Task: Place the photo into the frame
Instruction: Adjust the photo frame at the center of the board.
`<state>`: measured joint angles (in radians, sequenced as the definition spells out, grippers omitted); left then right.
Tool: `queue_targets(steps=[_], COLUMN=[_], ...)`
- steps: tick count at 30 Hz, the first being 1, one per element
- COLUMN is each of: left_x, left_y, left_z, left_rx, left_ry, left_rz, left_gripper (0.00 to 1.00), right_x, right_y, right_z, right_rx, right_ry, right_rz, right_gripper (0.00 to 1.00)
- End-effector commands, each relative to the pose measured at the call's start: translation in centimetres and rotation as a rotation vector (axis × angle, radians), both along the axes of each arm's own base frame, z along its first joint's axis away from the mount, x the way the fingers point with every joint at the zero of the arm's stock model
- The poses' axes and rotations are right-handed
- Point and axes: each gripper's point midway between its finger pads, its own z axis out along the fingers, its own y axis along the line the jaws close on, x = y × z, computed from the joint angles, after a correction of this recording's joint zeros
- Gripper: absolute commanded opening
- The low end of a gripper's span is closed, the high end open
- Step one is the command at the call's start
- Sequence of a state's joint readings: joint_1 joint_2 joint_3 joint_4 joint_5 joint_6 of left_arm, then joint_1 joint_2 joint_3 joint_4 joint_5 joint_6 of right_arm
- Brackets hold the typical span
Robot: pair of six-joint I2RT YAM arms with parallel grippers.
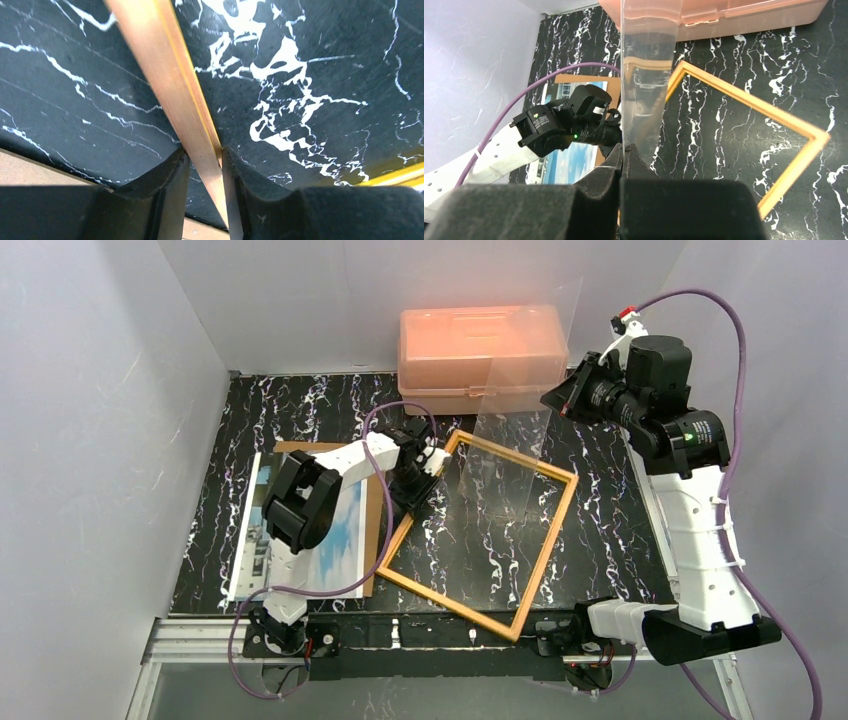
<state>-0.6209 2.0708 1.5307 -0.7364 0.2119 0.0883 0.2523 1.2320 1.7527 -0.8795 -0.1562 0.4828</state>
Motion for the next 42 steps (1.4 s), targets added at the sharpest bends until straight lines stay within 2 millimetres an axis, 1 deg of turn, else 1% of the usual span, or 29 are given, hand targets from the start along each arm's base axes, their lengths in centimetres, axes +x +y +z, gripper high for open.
queue_targets(steps=[1,6,10,11,16,20,28,31,35,36,38,39,40,42], left_x=[-1.9,-2.5,-2.1,-1.9,-1.5,-1.8,-2.8,-3.1,-3.2,-3.0,-2.8,-2.8,-2.7,-2.5], left_y=[3.7,6.0,7.6,8.0,9.8,10.0,8.5,8.5,8.5,8.5,8.3,8.3,8.4,8.8], left_z=[-1.7,-2.2,-2.0,-1.9,-2.0,-1.9,-1.2,-1.0,-0.4,-0.1,1.0,1.5,2.2,3.5], left_rx=[0.140,0.220,0.226,0.225,0.205,0.183,0.073,0.039,-0.004,-0.025,-0.062,-0.076,-0.090,-0.120], left_ry=[-0.008,-0.010,-0.002,0.002,0.055,0.074,0.161,0.181,0.196,0.189,0.180,0.176,0.167,0.149], left_rz=[-0.021,0.069,0.159,0.204,0.335,0.400,0.502,0.538,0.577,0.582,0.578,0.567,0.553,0.541], left_gripper=[0.27,0.21,0.14,0.13,0.12,0.12,0.12,0.13,0.20,0.24,0.37,0.41,0.45,0.56], right_x=[0.2,0.2,0.2,0.2,0.5,1.0,2.1,2.3,2.6,2.6,2.7,2.7,2.7,2.7], right_y=[1.2,2.0,2.5,2.7,3.4,3.9,4.8,5.3,5.9,6.1,6.4,6.6,6.9,7.2], right_z=[2.2,1.8,1.4,1.5,1.3,0.9,0.3,0.1,-0.6,-0.7,-0.7,-0.6,-0.5,0.0], right_rx=[0.072,0.107,0.129,0.137,0.170,0.193,0.223,0.236,0.254,0.260,0.272,0.281,0.293,0.310], right_ry=[-0.086,-0.078,-0.078,-0.080,-0.080,-0.069,-0.054,-0.054,-0.039,-0.037,-0.034,-0.034,-0.034,-0.037], right_rz=[0.046,0.085,0.107,0.111,0.136,0.154,0.179,0.206,0.235,0.242,0.257,0.267,0.280,0.300], right_gripper=[0.01,0.01,0.01,0.01,0.01,0.01,0.01,0.01,0.01,0.01,0.01,0.01,0.01,0.01])
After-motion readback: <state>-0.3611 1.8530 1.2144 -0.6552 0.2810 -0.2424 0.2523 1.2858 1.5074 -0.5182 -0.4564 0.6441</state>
